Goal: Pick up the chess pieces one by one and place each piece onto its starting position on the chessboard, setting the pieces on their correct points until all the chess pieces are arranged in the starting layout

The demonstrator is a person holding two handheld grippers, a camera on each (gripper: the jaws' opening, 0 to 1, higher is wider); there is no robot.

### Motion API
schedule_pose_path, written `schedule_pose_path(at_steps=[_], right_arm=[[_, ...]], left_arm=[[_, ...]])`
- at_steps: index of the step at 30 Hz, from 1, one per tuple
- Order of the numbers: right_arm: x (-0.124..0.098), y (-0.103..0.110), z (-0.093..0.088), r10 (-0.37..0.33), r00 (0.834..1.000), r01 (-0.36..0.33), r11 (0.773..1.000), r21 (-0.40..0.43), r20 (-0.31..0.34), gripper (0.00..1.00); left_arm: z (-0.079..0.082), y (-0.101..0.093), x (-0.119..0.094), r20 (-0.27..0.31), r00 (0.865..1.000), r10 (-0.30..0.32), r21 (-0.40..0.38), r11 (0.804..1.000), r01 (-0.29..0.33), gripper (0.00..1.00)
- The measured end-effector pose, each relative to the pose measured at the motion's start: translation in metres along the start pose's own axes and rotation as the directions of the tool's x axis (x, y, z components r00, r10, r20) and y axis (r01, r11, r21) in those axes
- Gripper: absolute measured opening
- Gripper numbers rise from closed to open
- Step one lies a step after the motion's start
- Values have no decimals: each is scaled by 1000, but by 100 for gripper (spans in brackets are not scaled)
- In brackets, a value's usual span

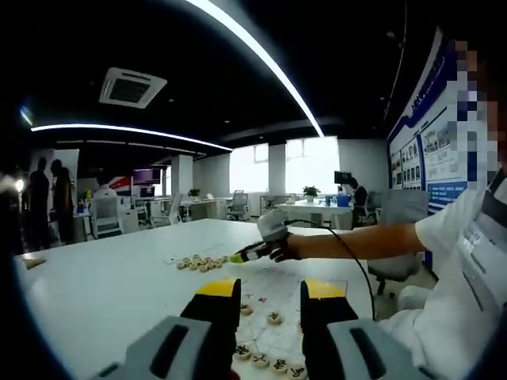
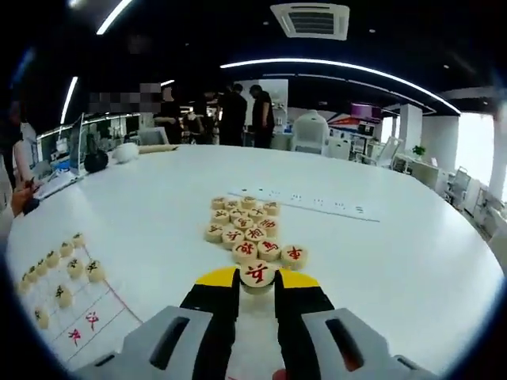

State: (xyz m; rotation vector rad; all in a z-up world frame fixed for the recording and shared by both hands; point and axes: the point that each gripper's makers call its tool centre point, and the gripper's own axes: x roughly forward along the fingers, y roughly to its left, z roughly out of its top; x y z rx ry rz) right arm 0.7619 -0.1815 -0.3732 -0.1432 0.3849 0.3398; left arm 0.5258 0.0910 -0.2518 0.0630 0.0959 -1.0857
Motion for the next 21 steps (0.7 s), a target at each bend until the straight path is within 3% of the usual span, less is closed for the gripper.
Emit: schedule_pose_path(at_steps=[11, 21], right_arm=[[-60, 48, -16, 151, 988, -151, 988, -13, 39, 19], [-49, 70, -30, 222, 975, -221, 975, -21, 29, 19]], left_arm=[[-3, -2, 1, -16, 1000, 10, 13, 1000, -10, 32], [-1, -3, -2, -12, 1000, 7, 22, 1000, -6, 32]])
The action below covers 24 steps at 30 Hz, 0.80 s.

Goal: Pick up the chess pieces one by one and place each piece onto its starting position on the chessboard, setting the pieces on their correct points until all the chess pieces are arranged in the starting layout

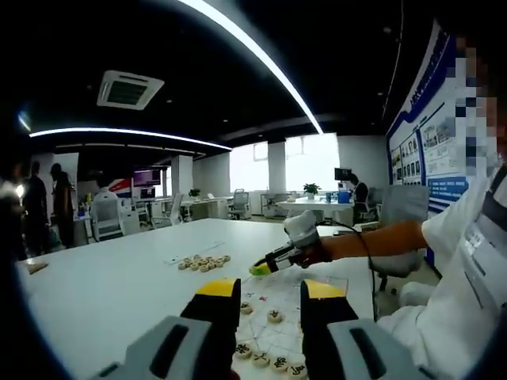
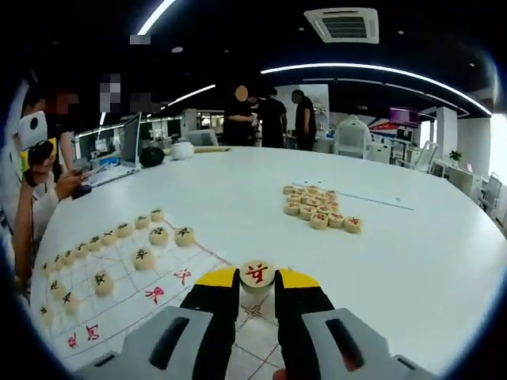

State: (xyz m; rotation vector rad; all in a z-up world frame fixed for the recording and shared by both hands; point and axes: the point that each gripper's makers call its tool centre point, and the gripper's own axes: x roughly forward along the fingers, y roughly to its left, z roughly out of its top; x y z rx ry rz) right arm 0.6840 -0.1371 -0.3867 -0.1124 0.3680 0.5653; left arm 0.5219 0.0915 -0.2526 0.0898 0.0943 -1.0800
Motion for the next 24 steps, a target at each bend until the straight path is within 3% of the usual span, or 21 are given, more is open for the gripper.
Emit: schedule_pose_path(at_steps=[8, 24], right_arm=[[15, 16, -3, 13, 999, -14, 1000, -20, -32, 19], [21, 10, -10, -3, 998, 4, 1000, 10, -64, 22]], left_arm=[[-1, -2, 0, 0, 1000, -3, 4, 1000, 3, 32], [-1, -4, 2, -5, 1000, -5, 10, 1000, 5, 32]])
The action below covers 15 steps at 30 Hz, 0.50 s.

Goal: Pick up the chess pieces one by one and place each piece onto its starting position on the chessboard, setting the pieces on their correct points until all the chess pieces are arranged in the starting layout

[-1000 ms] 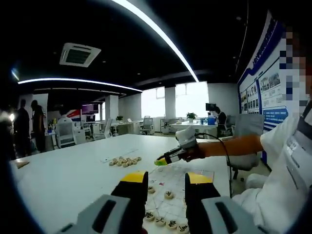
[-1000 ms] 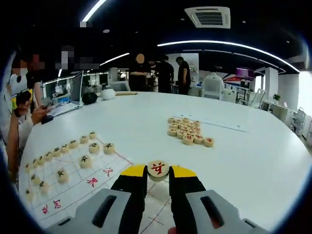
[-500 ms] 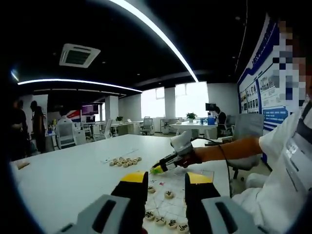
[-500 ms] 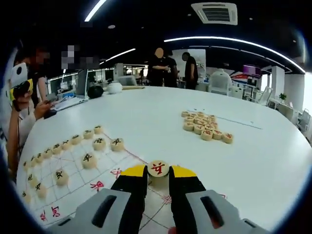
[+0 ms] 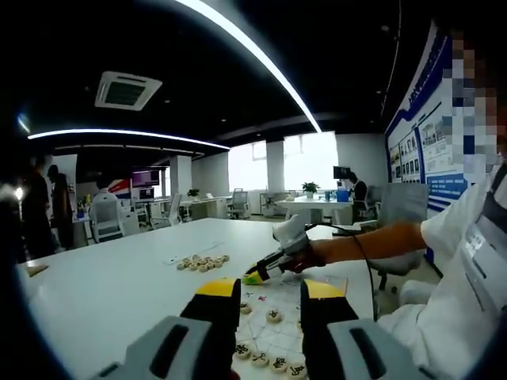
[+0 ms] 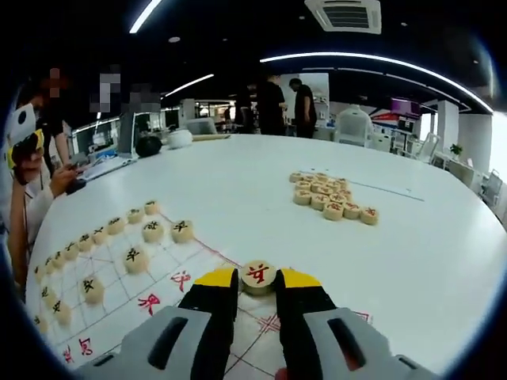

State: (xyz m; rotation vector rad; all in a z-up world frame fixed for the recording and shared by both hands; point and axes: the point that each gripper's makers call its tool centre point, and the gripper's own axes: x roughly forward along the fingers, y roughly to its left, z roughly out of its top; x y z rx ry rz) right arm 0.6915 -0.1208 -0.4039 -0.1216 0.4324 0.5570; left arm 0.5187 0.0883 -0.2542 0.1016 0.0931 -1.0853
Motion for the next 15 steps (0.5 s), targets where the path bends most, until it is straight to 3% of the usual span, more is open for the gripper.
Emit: schedule_pose_path(at_steps=[4, 12, 15], right_arm=[[-1, 3, 2, 12, 1000, -12, 1000, 8, 4, 41], [-7, -8, 9, -14, 1000, 14, 1000, 10, 21, 41], [-8, -15, 20, -34, 999, 33, 999, 26, 37, 39]], left_arm=[[0, -1, 0, 1, 1000, -1, -1, 1000, 1, 33], [2, 2, -1, 9, 1000, 7, -3, 1000, -7, 33], [3, 2, -1, 10, 1000, 8, -2, 1000, -8, 33]])
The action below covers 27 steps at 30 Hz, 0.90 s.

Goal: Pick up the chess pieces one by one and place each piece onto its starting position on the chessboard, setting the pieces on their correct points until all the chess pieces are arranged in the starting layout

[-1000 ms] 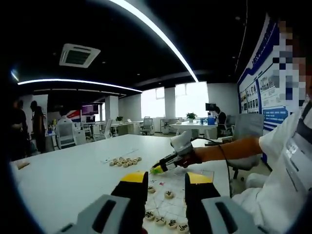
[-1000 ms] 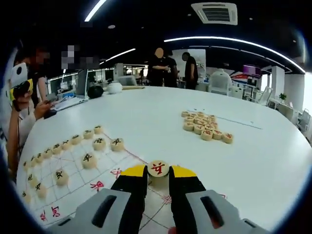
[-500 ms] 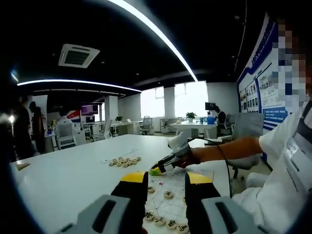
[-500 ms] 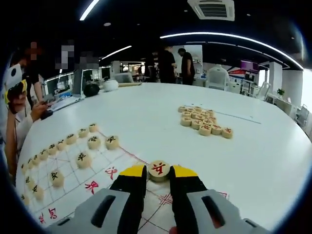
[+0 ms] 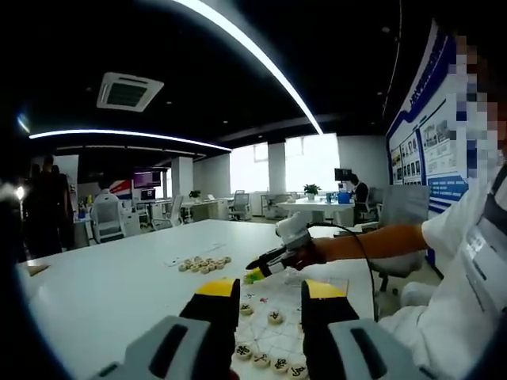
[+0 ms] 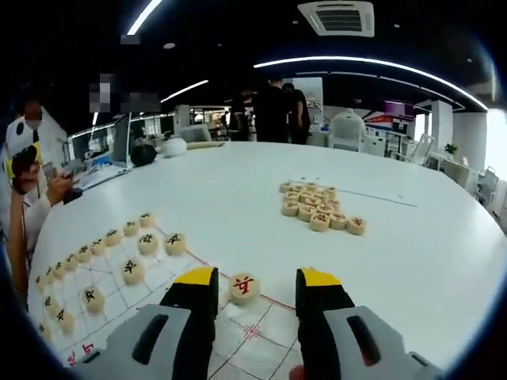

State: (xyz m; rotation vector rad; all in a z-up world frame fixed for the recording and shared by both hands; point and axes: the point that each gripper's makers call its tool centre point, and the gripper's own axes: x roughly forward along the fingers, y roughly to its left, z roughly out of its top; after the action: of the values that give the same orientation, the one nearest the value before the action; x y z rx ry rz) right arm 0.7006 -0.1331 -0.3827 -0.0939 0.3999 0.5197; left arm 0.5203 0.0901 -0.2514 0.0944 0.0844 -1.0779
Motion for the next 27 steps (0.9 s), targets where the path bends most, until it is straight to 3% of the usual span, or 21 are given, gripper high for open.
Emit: schedule_pose_path(at_steps=[8, 15, 19, 27], right_arm=[[27, -21, 23, -30, 999, 29, 994, 106, 12, 33], [59, -8, 22, -33, 999, 35, 998, 47, -42, 34], [75, -7, 24, -61, 996, 61, 998, -6, -64, 34], [95, -15, 26, -110, 991, 109, 994, -22, -81, 34]], left_arm=[[1, 4, -1, 3, 1000, 6, 0, 1000, -6, 33], [-1, 7, -3, 1, 1000, 11, -5, 1000, -11, 33], [-2, 7, -4, -3, 1000, 12, -5, 1000, -12, 33], [-2, 7, -4, -3, 1000, 8, -5, 1000, -8, 32]])
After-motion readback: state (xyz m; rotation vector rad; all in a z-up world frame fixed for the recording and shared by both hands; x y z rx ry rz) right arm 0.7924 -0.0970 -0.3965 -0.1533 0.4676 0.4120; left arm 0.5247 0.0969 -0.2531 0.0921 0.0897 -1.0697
